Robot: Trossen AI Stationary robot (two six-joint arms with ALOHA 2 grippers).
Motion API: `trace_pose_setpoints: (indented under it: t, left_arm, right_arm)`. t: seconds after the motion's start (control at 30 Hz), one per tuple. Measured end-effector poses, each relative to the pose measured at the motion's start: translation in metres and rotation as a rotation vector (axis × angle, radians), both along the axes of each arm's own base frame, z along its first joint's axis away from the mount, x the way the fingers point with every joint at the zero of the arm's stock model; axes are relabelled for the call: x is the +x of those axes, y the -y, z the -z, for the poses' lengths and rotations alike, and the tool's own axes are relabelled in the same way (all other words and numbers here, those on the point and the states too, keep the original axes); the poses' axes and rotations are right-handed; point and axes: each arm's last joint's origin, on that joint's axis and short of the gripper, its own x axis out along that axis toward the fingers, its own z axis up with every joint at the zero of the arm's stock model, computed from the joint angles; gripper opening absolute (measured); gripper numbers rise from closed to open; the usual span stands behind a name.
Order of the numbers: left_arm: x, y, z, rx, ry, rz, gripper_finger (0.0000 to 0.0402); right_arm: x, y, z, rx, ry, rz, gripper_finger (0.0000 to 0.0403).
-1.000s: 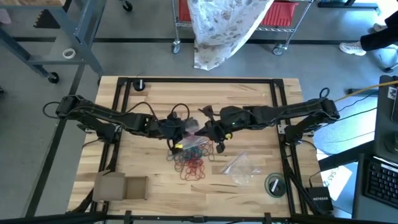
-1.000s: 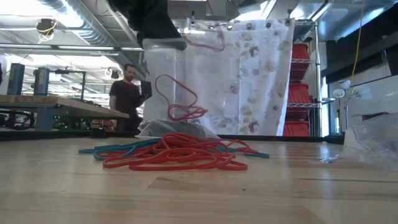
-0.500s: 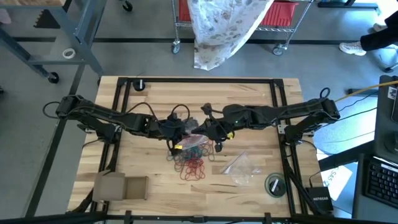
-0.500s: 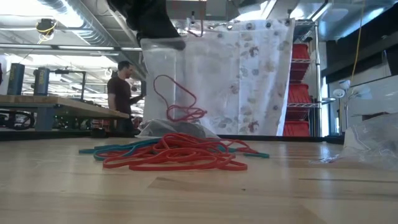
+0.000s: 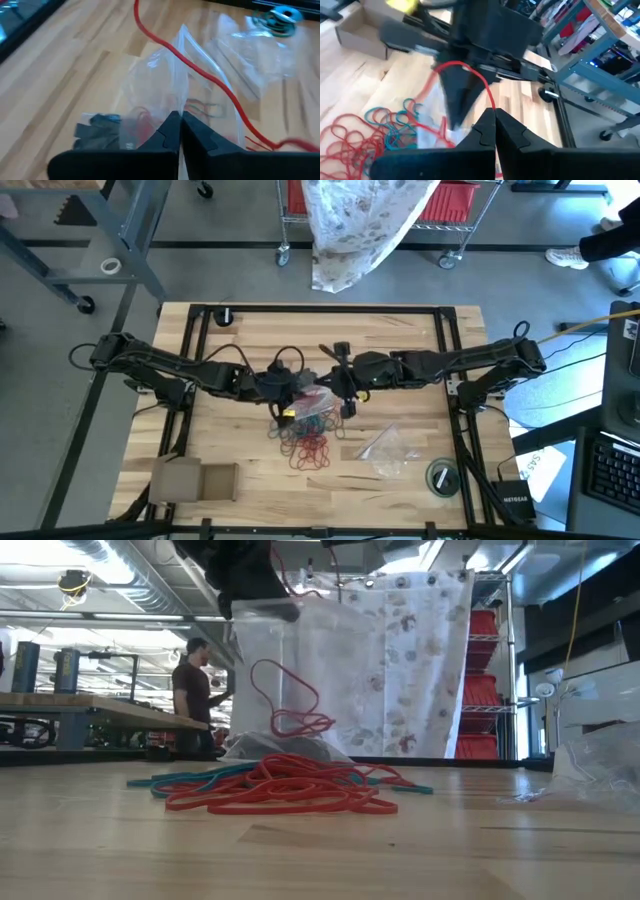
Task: Sort rubber bands
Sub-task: Put the red rubber band into the transparent zip lock bag
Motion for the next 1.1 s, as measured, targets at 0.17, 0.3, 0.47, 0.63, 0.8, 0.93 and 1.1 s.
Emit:
trace_pose_setpoints:
  t: [0.17,0.3,0.47,0.63,0.8,0.93,1.1]
  left_arm:
    - [0.000,-0.004,0.000,-0.009,0.005,-0.051,0.0001]
    - [0.000,-0.005,0.000,-0.009,0.004,-0.055,0.0001]
    - [0.000,-0.005,0.000,-0.009,0.004,-0.054,0.0001]
    - [0.000,-0.005,0.000,-0.008,0.004,-0.054,0.0001]
    - [0.000,-0.005,0.000,-0.010,0.010,-0.054,0.0001]
    - [0.003,-0.005,-0.003,-0.017,0.052,-0.053,0.0001]
    - [0.003,-0.008,-0.004,-0.009,0.059,-0.078,0.0001]
  right_arm:
    - [-0.002,-0.012,0.000,-0.035,0.009,0.030,0.0000]
    - [-0.003,-0.012,-0.001,-0.096,0.022,0.134,0.0000]
    - [-0.002,-0.010,-0.003,-0.146,0.034,0.154,0.0000]
    - [-0.002,-0.010,-0.004,-0.163,0.036,0.139,0.0000]
    - [-0.003,-0.010,0.002,-0.131,-0.007,0.142,0.0000]
    - [0.000,-0.013,0.006,-0.096,-0.024,0.089,0.0000]
    - [0.002,-0.014,0.011,-0.077,-0.044,0.053,0.0000]
